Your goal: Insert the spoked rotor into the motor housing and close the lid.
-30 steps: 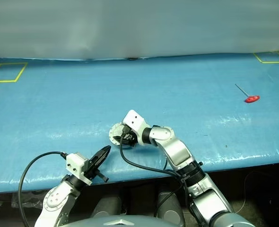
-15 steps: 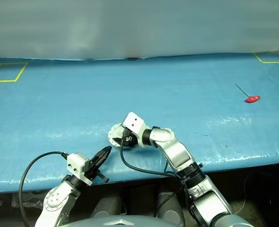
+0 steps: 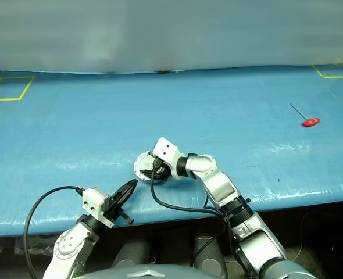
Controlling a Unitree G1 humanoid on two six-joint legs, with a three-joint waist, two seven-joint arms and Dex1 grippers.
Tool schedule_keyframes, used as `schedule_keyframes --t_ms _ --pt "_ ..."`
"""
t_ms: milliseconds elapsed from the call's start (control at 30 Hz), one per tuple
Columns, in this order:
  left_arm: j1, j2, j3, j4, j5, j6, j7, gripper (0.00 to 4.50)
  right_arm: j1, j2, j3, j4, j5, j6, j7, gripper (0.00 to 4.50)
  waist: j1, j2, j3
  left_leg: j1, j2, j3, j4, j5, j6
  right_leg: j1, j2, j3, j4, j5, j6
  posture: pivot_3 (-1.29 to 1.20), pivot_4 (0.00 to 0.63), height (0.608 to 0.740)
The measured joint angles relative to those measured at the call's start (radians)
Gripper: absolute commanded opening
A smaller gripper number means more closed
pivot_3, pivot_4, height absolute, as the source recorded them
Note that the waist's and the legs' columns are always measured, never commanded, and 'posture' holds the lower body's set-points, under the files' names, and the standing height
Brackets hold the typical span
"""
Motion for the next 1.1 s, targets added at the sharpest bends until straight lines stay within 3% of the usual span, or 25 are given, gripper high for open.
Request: schedule_keyframes --t_ms 1100 --pt "0.0 -0.002 -0.019 0.0 0.0 0.002 0.001 0.0 -0.109 -0.015 0.015 0.083 -0.026 -0.041 0.149 3.04 0.0 0.001 0.0 0.0 0.0 0.0 0.0 0.0 0.0 0.0 0.0 0.0 0.0 0.0 0.0 0.0 0.15 0.74"
